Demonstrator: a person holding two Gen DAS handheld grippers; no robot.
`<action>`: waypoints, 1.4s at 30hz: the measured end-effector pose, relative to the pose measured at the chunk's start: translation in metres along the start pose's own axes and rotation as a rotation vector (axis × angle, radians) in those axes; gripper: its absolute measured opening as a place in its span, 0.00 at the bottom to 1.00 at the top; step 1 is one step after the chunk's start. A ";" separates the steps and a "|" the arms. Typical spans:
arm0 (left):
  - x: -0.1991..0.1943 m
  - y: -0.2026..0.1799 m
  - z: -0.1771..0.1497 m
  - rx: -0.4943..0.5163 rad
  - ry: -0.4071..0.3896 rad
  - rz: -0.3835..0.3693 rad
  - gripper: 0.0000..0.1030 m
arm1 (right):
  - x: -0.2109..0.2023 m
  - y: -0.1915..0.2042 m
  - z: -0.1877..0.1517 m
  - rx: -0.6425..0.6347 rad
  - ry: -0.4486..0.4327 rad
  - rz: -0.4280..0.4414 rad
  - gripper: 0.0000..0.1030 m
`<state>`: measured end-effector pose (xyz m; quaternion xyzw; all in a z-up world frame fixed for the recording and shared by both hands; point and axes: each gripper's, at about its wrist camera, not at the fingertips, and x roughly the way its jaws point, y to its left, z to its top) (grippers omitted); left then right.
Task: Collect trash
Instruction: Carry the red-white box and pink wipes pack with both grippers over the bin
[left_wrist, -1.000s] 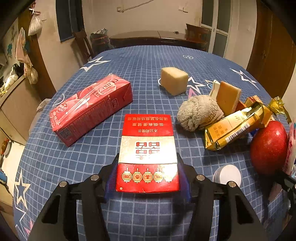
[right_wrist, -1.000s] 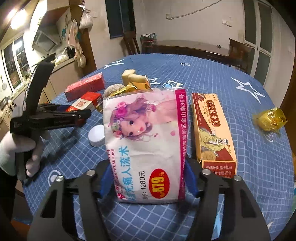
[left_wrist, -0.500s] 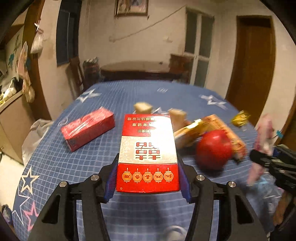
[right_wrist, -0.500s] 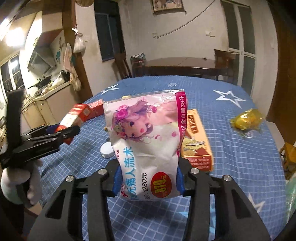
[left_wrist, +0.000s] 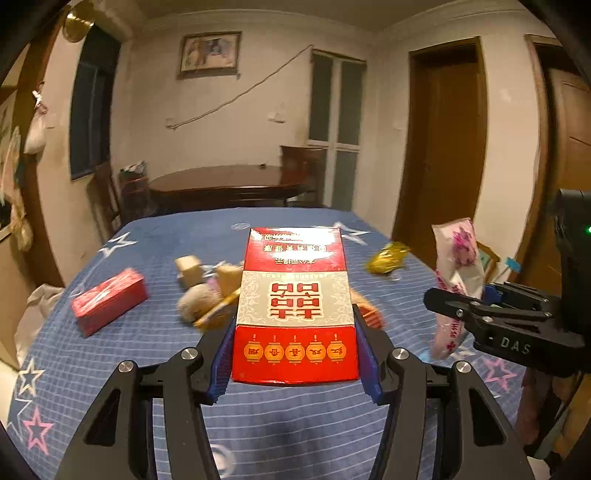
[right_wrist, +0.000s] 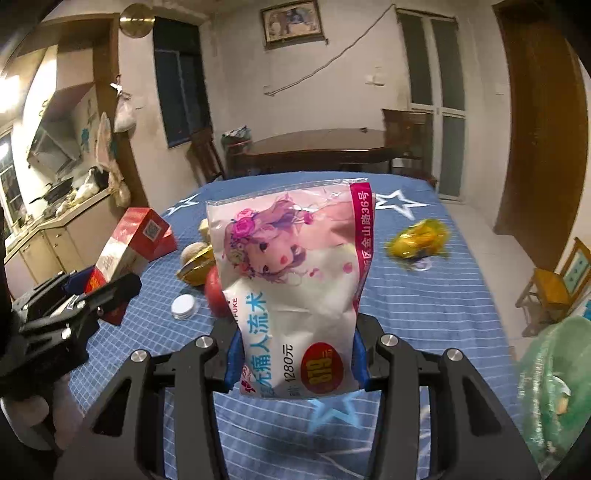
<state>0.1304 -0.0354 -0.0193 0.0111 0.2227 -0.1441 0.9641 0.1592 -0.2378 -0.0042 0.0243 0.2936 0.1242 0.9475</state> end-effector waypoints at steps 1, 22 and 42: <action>0.001 -0.008 0.002 0.007 -0.003 -0.011 0.55 | -0.006 -0.006 0.000 0.005 -0.008 -0.015 0.42; 0.052 -0.205 0.038 0.142 -0.001 -0.303 0.55 | -0.104 -0.157 -0.012 0.169 -0.021 -0.315 0.43; 0.171 -0.406 0.028 0.329 0.295 -0.526 0.55 | -0.111 -0.349 -0.057 0.417 0.301 -0.405 0.44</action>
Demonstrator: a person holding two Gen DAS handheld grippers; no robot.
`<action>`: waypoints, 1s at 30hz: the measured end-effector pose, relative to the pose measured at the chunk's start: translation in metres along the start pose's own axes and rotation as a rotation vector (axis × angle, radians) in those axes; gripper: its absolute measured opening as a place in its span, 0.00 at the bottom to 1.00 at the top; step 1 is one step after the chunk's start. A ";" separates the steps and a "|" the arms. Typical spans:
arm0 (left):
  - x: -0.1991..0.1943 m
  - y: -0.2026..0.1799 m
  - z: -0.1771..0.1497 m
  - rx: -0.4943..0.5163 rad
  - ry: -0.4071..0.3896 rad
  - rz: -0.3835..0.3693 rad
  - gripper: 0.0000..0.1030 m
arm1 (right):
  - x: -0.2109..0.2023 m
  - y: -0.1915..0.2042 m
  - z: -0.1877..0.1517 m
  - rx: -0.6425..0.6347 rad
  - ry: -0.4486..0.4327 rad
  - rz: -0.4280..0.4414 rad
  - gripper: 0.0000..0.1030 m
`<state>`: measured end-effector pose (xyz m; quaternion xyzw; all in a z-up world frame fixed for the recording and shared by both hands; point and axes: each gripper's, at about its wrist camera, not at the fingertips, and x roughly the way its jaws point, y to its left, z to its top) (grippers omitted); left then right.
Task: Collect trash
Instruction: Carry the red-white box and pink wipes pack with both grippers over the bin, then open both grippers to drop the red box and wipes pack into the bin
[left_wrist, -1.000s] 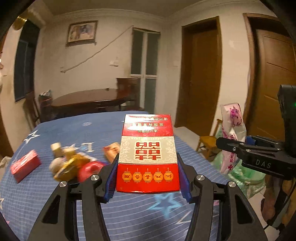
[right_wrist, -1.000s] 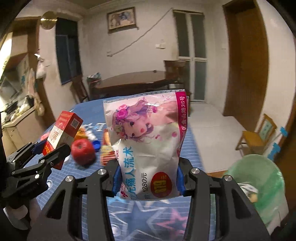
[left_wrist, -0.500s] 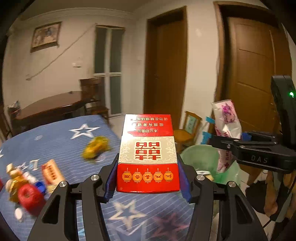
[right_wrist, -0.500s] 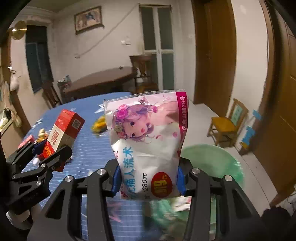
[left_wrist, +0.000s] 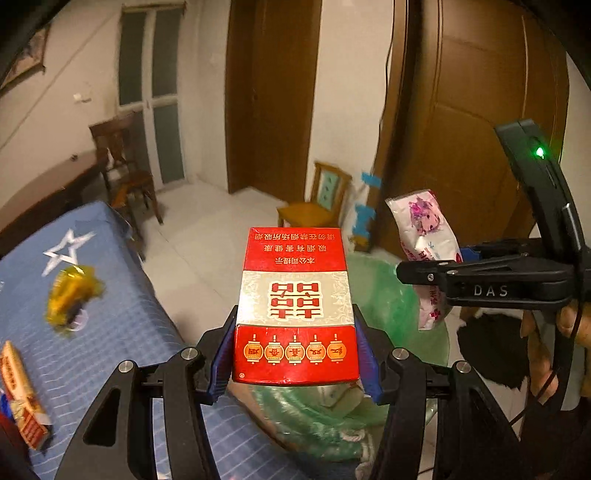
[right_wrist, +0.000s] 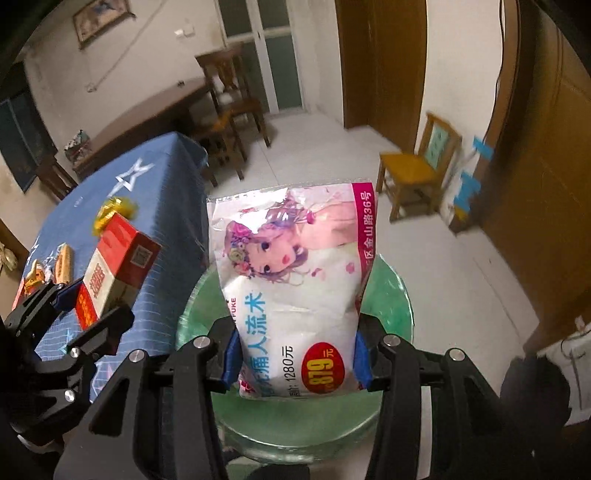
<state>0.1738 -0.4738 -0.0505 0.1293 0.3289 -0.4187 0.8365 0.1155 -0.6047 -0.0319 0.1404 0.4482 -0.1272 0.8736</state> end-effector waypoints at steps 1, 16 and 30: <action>0.008 -0.003 0.000 0.002 0.013 -0.001 0.55 | 0.007 -0.006 -0.001 0.013 0.022 0.004 0.44; 0.095 -0.014 -0.016 0.007 0.108 -0.007 0.56 | 0.034 -0.044 -0.012 0.085 0.075 0.036 0.46; 0.096 -0.012 -0.020 -0.002 0.102 0.001 0.72 | 0.036 -0.045 -0.008 0.070 0.065 0.037 0.65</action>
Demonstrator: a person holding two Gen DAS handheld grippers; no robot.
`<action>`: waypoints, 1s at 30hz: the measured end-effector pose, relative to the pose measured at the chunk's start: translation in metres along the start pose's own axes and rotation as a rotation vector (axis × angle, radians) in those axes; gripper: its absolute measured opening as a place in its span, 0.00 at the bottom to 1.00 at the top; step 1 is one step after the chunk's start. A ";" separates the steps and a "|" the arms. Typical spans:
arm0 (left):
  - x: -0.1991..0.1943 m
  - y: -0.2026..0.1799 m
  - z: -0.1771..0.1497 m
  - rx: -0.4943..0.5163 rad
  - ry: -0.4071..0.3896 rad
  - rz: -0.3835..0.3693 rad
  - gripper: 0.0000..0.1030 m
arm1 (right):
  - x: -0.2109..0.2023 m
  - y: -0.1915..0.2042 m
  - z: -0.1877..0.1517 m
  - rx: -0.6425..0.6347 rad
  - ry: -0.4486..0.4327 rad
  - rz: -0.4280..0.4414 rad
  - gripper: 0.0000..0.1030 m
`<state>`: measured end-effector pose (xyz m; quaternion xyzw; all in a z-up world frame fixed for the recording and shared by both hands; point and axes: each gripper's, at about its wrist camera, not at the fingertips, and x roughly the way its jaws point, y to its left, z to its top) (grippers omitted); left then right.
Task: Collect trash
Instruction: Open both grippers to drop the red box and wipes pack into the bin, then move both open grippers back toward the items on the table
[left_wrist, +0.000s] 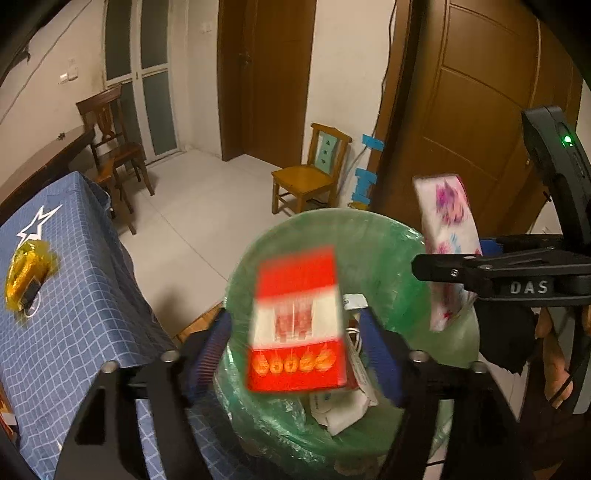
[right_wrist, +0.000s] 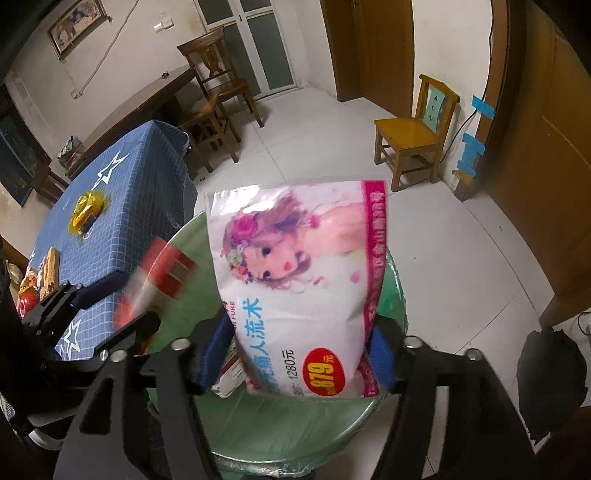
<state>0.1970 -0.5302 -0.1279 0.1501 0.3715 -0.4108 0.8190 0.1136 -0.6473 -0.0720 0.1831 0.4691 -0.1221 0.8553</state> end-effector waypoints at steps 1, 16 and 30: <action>0.000 0.002 0.000 -0.005 0.002 -0.001 0.73 | -0.001 -0.001 0.000 0.003 -0.004 0.000 0.65; -0.033 0.027 -0.022 -0.021 -0.020 0.017 0.74 | -0.039 0.005 -0.018 -0.017 -0.141 0.019 0.66; -0.208 0.160 -0.135 -0.126 -0.116 0.162 0.75 | -0.103 0.123 -0.103 -0.230 -0.445 0.153 0.78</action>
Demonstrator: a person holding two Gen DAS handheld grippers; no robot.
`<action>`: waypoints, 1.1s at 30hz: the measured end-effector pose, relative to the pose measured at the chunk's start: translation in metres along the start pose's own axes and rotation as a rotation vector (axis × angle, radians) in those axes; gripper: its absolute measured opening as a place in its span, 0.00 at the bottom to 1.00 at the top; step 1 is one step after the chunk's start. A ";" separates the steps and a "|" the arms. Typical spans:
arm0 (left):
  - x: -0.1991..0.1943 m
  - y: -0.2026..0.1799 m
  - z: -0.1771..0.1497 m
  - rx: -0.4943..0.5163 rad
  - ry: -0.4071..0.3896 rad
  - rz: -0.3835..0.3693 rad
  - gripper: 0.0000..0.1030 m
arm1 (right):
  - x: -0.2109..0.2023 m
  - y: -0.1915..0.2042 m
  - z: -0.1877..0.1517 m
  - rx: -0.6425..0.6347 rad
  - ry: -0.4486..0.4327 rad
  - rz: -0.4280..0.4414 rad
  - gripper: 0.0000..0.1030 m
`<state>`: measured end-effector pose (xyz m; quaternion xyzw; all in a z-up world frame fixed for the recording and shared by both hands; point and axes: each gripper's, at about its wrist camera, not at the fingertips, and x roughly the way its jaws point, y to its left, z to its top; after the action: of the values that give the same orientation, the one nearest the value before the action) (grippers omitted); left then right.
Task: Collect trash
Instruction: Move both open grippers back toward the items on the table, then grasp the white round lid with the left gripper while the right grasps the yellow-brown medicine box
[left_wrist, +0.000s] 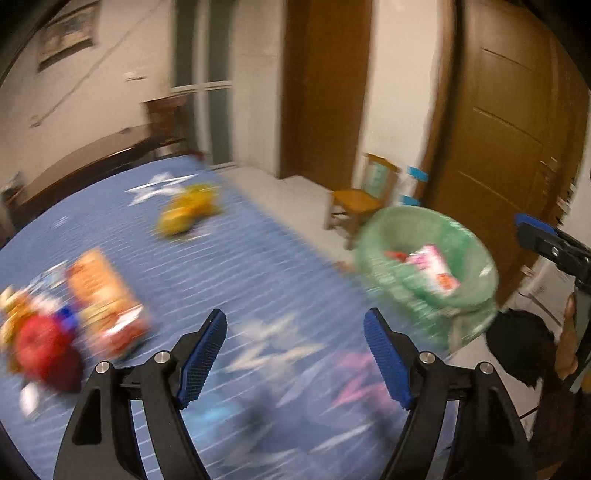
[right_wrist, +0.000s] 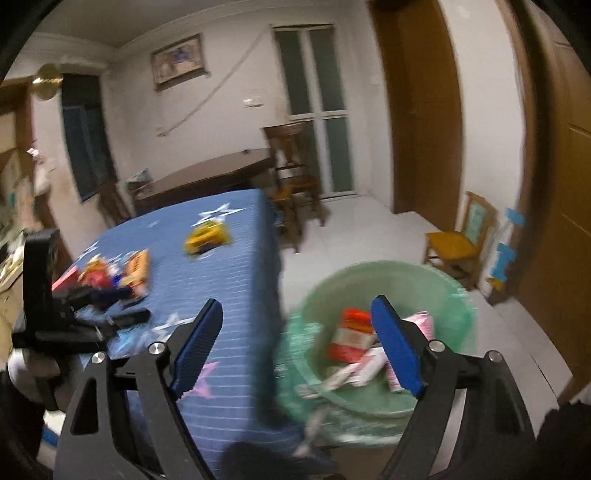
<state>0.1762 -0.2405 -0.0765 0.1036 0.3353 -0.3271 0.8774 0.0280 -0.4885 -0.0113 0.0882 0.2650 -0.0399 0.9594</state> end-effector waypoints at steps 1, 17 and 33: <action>-0.017 0.030 -0.011 -0.033 -0.003 0.044 0.75 | 0.003 0.010 -0.003 -0.011 0.006 0.024 0.78; -0.070 0.272 -0.099 -0.377 0.178 0.297 0.75 | 0.067 0.122 -0.021 -0.114 0.166 0.217 0.80; -0.048 0.260 -0.097 -0.303 0.173 0.362 0.40 | 0.102 0.186 -0.011 -0.192 0.213 0.289 0.80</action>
<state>0.2663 0.0208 -0.1278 0.0566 0.4304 -0.1005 0.8952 0.1328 -0.3065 -0.0451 0.0373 0.3522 0.1332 0.9257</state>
